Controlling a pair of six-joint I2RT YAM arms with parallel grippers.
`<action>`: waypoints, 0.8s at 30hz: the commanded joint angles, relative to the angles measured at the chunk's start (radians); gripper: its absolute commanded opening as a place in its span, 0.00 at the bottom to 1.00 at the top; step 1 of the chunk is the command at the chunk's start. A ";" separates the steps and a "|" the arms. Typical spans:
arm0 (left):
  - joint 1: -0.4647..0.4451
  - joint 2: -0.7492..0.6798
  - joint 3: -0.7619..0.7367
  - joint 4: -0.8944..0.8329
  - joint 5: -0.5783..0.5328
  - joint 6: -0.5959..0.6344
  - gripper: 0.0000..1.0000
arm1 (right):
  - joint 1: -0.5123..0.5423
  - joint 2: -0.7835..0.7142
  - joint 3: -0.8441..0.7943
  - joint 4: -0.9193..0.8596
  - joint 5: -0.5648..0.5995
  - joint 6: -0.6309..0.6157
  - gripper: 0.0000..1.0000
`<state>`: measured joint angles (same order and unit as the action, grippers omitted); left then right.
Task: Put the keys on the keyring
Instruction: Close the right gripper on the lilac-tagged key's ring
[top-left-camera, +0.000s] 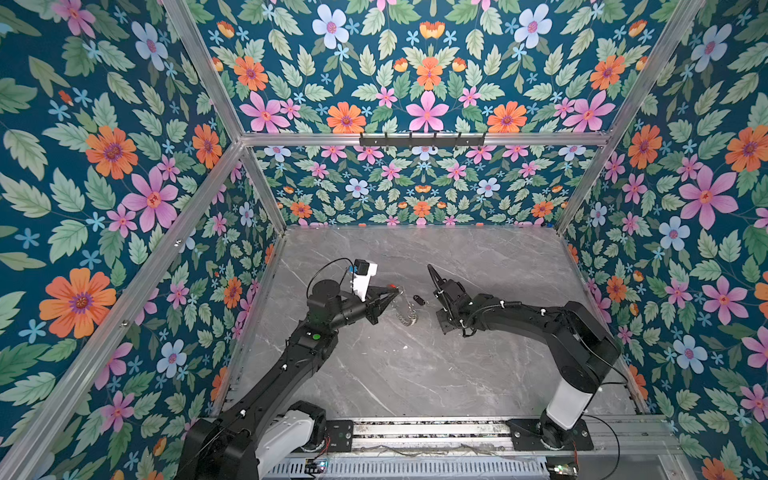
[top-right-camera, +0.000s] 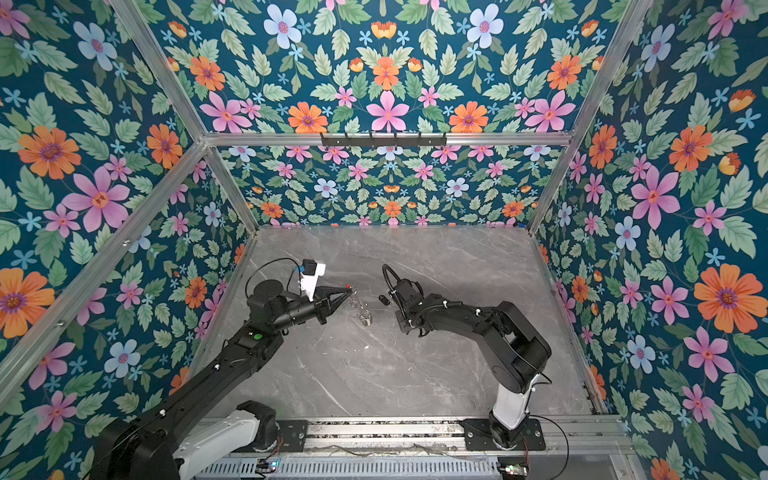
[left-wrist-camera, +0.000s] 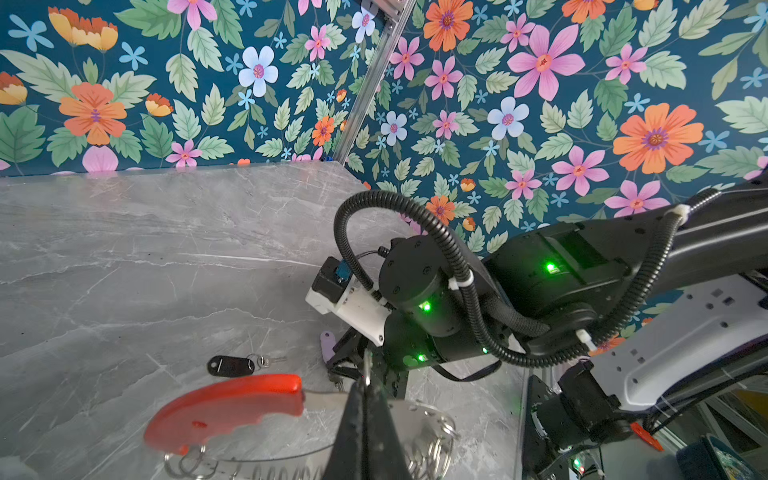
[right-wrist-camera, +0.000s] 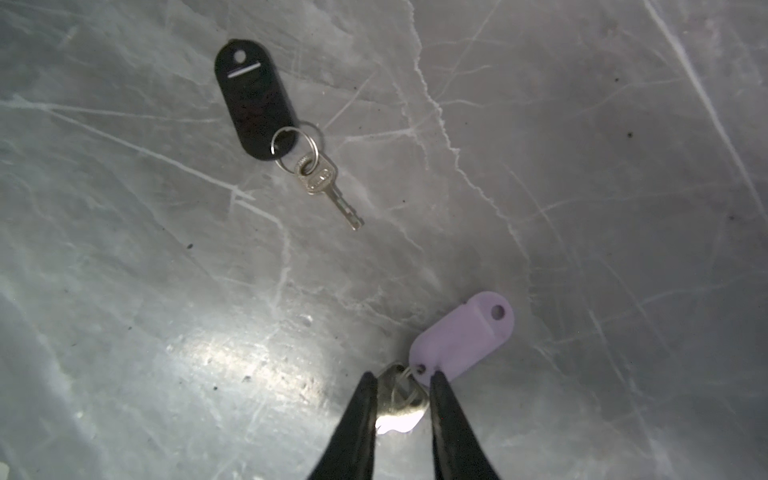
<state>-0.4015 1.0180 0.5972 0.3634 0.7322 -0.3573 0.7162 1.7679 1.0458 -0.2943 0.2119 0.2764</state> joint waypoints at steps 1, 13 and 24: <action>0.000 0.002 0.011 0.042 0.005 0.004 0.00 | 0.000 0.007 0.002 -0.025 0.015 -0.017 0.25; 0.000 0.003 0.018 0.034 0.009 0.003 0.00 | 0.001 0.010 -0.015 -0.023 0.008 -0.016 0.25; 0.001 -0.007 0.012 0.021 0.007 0.010 0.00 | 0.002 0.034 0.002 -0.024 0.041 -0.042 0.21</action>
<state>-0.4011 1.0187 0.6071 0.3584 0.7326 -0.3569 0.7158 1.7981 1.0386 -0.3008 0.2230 0.2470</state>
